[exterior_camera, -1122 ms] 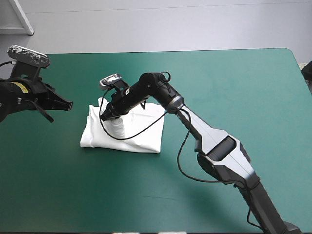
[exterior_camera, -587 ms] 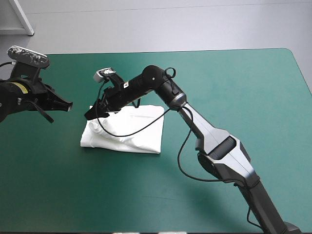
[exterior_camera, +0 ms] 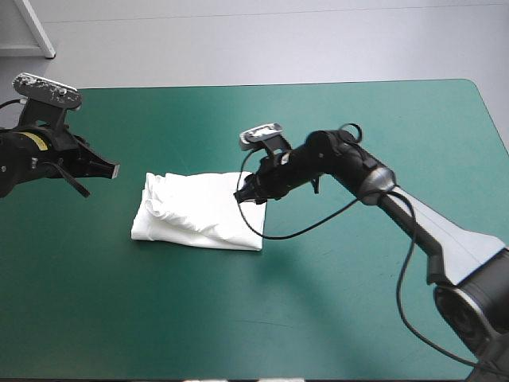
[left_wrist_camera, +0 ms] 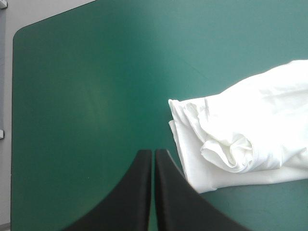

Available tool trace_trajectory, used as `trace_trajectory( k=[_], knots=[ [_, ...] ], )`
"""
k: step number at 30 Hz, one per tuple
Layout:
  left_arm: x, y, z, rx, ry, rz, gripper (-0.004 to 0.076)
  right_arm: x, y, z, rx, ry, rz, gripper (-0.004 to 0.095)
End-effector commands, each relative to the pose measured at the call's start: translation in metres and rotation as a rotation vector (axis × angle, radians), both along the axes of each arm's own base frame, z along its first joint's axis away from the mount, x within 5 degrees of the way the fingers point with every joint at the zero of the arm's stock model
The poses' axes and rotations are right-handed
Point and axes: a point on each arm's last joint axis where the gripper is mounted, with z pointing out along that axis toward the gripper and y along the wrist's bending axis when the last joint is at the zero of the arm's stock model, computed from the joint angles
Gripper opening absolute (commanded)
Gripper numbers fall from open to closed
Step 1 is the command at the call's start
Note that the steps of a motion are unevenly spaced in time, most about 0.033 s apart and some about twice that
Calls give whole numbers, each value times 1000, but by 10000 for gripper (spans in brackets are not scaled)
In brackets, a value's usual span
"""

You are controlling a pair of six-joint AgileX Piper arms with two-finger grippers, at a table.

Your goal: Fold the cloth

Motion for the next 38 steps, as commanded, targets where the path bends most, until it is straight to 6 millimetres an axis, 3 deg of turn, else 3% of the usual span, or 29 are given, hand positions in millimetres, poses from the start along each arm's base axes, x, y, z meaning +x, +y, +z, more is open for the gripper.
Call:
trace_trajectory(
  k=[1, 5, 7, 12, 19, 23, 28, 29, 33, 38],
  knots=[
    [-5, 0, 14, -28, -100, 6, 19, -2, -32, 1, 189, -77, -162, 449],
    [-4, 0, 9, -25, -81, 6, 19, 5, -40, -41, 190, 8, -197, 636],
    [-2, 0, 5, -23, -71, 6, 19, 9, -37, -56, 170, 43, -199, 681],
    [-1, 0, 0, -19, -48, 7, 19, 19, -32, -81, 150, 86, -212, 676],
    [-1, 0, 1, -21, -57, 6, 19, 25, -28, -92, 181, 92, -219, 673],
    [-1, 0, 1, -21, -58, 5, 19, 24, -27, -95, 172, 104, -200, 523],
    [-1, 0, 1, -18, -62, 7, 19, 22, -26, -95, 161, 94, -162, 25],
    [-1, 0, 1, -18, -61, 7, 19, 23, -26, -94, 153, 81, -153, -11],
    [-1, 0, 1, -18, -61, 7, 19, 29, -35, -80, 111, 29, -164, -3],
    [0, 0, 1, -18, -64, 6, 19, 34, -80, -52, -11, -58, -230, -3]
  ],
)
